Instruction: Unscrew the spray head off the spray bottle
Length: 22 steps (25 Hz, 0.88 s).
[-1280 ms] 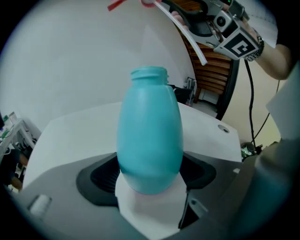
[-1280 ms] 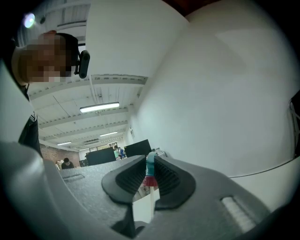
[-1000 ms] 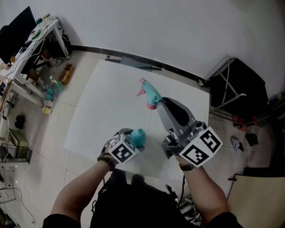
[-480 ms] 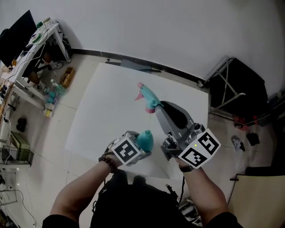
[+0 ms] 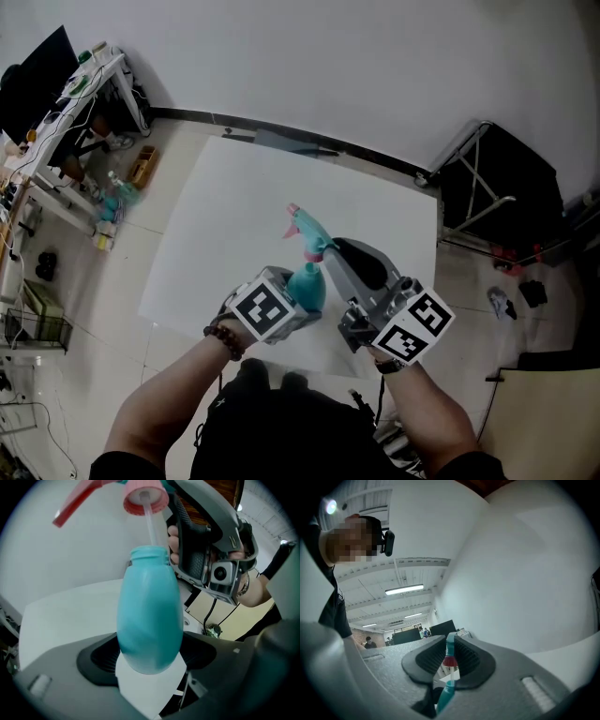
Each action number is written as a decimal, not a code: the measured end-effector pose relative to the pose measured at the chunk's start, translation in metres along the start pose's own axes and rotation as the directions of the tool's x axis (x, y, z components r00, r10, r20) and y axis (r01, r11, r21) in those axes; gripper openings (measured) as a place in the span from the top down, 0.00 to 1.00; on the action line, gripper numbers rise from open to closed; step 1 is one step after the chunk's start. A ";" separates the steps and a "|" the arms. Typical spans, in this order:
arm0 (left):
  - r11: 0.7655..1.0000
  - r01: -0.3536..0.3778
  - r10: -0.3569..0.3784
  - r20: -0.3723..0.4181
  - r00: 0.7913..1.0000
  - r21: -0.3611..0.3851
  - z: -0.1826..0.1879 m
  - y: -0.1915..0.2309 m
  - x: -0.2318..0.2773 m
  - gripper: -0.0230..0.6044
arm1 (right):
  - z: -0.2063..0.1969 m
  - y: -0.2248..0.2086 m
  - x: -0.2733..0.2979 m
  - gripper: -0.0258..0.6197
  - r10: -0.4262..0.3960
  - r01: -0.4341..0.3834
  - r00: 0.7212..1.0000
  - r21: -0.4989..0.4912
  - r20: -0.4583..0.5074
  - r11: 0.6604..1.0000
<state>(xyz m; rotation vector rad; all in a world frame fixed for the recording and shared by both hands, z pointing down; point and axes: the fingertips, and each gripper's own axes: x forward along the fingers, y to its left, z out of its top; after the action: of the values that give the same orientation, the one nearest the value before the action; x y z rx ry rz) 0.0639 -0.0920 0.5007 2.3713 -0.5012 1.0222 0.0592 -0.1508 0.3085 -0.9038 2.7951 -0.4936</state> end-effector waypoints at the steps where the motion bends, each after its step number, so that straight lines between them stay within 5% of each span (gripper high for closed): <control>1: 1.000 -0.001 0.001 0.009 1.000 0.001 0.003 0.000 -0.001 0.29 | -0.003 0.000 -0.002 0.89 0.000 0.000 1.000 0.004 -0.002 1.000; 12: 0.997 -0.063 0.062 0.030 0.998 0.040 0.016 0.014 -0.011 0.29 | -0.019 -0.003 -0.009 0.89 -0.013 0.013 1.000 -0.007 -0.028 1.000; 22: 1.000 0.012 -0.012 0.023 1.000 -0.005 0.011 0.001 -0.005 0.29 | -0.024 -0.005 -0.013 0.89 -0.036 0.034 0.999 -0.079 -0.027 0.996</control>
<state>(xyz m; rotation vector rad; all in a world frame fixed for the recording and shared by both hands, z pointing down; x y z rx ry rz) 0.0661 -0.0989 0.4912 2.3808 -0.4967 0.9878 0.0663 -0.1408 0.3333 -0.9710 2.8468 -0.4080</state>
